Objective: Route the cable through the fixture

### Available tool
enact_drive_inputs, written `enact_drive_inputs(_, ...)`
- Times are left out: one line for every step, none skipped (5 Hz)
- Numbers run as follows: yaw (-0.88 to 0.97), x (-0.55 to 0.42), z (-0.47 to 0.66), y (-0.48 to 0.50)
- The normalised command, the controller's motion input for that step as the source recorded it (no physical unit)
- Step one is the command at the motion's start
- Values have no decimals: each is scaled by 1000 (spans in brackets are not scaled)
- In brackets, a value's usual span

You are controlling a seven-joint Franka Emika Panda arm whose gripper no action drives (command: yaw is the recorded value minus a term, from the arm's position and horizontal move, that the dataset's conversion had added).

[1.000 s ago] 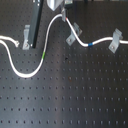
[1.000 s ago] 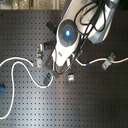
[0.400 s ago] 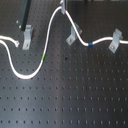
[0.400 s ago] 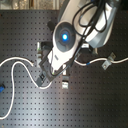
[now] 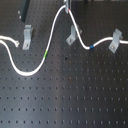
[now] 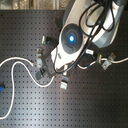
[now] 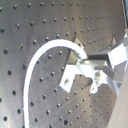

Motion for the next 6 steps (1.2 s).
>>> enact_drive_inputs(354,141,-307,-127)
enact_drive_inputs(43,28,-205,-99)
enact_drive_inputs(-188,-363,-122,-270)
enact_drive_inputs(0,-12,0,-5)
enact_drive_inputs(-26,-396,-28,-186)
enact_drive_inputs(0,-51,0,7)
